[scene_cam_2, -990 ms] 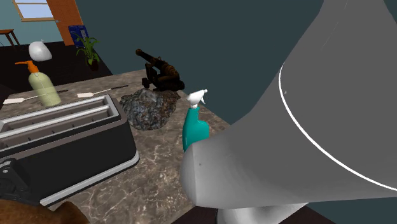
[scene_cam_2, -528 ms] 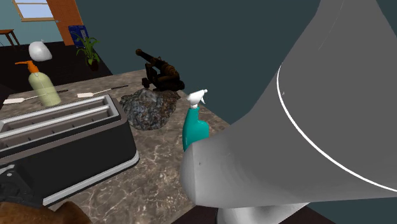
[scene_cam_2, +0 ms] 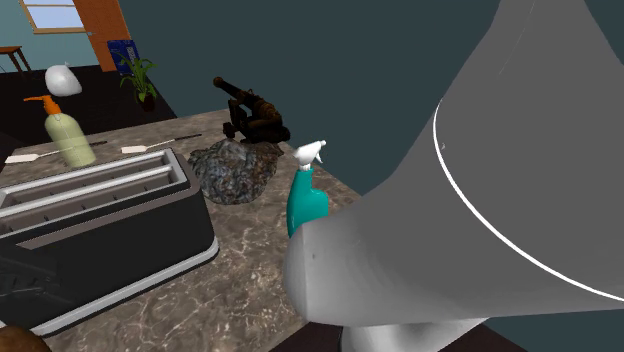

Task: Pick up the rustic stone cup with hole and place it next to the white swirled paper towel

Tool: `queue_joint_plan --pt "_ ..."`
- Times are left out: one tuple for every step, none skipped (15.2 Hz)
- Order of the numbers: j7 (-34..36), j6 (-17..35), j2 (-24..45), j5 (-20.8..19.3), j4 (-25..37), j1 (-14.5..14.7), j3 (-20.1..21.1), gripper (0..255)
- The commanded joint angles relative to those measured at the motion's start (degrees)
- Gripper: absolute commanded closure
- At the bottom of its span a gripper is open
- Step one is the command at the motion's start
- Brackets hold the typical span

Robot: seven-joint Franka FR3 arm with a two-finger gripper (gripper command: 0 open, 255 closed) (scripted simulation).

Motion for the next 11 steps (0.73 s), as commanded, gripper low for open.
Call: queue_joint_plan --pt "0.33 -3.10 0.17 -0.52 3.02 0.19 -0.77 0" --pt "0.53 -4.96 0.32 -0.83 5.05 -0.19 -0.77 0" --pt "0.71 -6.42 0.49 -1.10 6.70 -0.61 -0.64 0" --pt "0.73 -6.41 0.53 -1.13 6.70 -0.60 -0.64 0" --pt "0.72 -6.41 0.52 -1.12 6.69 -0.59 -0.66 0" --pt "0.72 -6.42 0.51 -1.12 6.70 -0.60 -0.64 0" --pt "0.72 -6.42 0.51 -1.12 6.70 -0.60 -0.64 0" --pt "0.72 -6.42 0.51 -1.12 6.70 -0.61 -0.64 0" --pt "0.72 -6.42 0.51 -1.12 6.70 -0.61 -0.64 0" --pt "0.72 -6.42 0.51 -1.12 6.70 -0.61 -0.64 0" --pt "0.72 -6.42 0.51 -1.12 6.70 -0.61 -0.64 0"
